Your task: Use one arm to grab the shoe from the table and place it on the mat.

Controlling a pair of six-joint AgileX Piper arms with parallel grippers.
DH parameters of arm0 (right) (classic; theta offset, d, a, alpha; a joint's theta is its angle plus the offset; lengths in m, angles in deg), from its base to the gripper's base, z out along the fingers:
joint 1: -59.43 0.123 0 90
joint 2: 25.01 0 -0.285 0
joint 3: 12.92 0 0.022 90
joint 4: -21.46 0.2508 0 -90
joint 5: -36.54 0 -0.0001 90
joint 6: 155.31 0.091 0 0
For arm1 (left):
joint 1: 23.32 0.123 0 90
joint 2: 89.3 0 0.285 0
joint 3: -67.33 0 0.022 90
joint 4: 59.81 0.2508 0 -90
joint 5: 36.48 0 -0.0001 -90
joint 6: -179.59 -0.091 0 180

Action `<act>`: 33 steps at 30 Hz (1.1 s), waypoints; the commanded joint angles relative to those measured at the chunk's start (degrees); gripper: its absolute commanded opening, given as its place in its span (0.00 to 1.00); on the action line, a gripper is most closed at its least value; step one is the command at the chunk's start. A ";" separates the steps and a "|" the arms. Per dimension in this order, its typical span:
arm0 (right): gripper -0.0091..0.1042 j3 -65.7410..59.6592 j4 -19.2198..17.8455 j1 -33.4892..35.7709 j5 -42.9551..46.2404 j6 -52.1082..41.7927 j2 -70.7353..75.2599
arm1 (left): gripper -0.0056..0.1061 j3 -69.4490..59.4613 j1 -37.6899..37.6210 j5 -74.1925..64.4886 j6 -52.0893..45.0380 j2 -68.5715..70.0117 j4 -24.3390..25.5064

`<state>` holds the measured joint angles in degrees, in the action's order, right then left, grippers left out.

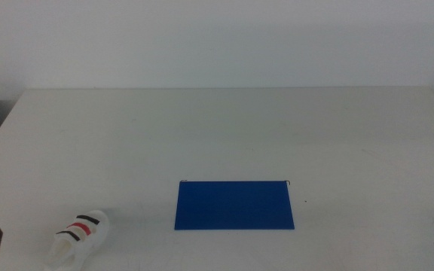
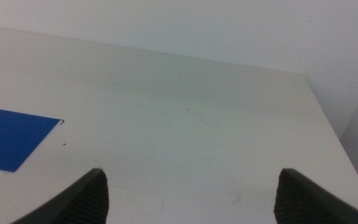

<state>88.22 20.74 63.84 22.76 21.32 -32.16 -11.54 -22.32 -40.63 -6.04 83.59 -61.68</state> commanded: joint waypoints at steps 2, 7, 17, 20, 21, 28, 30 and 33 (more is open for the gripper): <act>0.77 -0.29 -0.62 0.16 4.14 -0.59 -0.21 | 0.89 -0.42 -0.15 4.48 1.61 0.65 -0.57; 0.77 -0.29 -0.62 0.16 4.14 -0.59 -0.21 | 0.89 3.65 -0.15 4.15 1.81 -4.11 -0.57; 0.77 -0.29 -0.62 0.16 4.14 -0.59 -0.21 | 0.89 24.15 -0.15 -14.96 1.81 -23.65 -0.57; 0.77 -0.29 -0.62 0.16 4.14 -0.59 -0.21 | 0.89 32.26 -0.15 -24.48 1.60 -30.17 -0.57; 0.77 -0.29 -0.62 0.16 4.14 -0.59 -0.21 | 0.89 35.15 -0.28 -27.89 1.48 -32.47 -0.57; 0.77 -0.29 -0.62 0.16 4.14 -0.59 -0.21 | 0.89 51.37 -5.37 -47.07 1.87 -47.21 -0.51; 0.77 -0.29 -0.62 0.16 4.14 -0.59 -0.21 | 0.89 53.79 -6.94 -49.38 2.67 -51.17 -0.51; 0.77 -0.29 -0.62 0.16 4.14 -0.59 -0.21 | 0.89 55.36 -8.86 -49.93 3.54 -56.70 -0.57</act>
<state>88.22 20.74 63.84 22.76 21.32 -32.16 41.33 -30.16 -91.88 -3.76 29.06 -61.74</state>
